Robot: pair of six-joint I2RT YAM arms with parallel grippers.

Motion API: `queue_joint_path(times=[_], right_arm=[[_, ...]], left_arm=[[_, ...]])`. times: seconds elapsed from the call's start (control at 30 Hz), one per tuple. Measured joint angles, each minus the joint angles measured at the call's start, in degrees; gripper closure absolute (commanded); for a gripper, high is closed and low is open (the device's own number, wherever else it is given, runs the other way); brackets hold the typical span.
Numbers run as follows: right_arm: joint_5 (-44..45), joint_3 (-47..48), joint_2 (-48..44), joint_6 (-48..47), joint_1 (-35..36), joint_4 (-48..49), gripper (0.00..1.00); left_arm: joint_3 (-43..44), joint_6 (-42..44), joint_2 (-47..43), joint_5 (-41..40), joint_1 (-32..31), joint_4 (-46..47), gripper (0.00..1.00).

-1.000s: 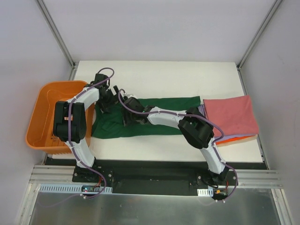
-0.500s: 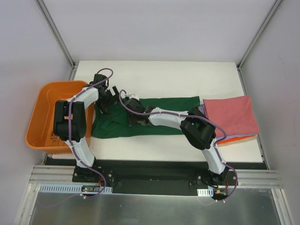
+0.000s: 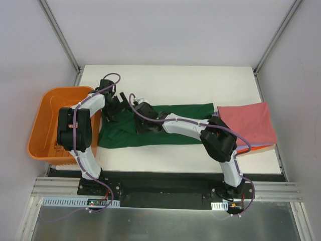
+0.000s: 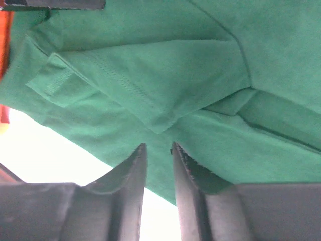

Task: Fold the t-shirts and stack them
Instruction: Fold the other side of the tshirt into a rectangle

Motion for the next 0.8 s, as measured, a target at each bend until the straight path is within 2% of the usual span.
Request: queue_joint_path(times=[0.03,0.27,0.53,0.6,0.7,0.8], right_arm=[[-0.7,0.3,0.2,0.0,0.0,-0.1,0.57],[-2.1,5.3,5.0,0.2,0.1,-0.7,0.56],[-0.1,11.9,11.3,0.2,0.4,-5.9,0.55],[0.4,12.7,11.5,0.2,0.6,-6.6,0.64],[1.9,13.0,11.5,0.0,1.0,-7.6,0.86],[3.1,13.0,11.5,-0.2,1.3,-8.3,0.95]], left_arm=[[0.0,0.0,0.0,0.0,0.0,0.0,0.01],[-0.5,0.3,0.0,0.2,0.0,0.3,0.01],[-1.1,0.8,0.0,1.3,0.0,1.2,0.01],[-1.2,0.9,0.0,1.5,0.0,1.4,0.01],[-1.4,1.1,0.0,1.8,0.0,1.6,0.01],[-1.6,1.2,0.0,2.1,0.0,1.9,0.01]])
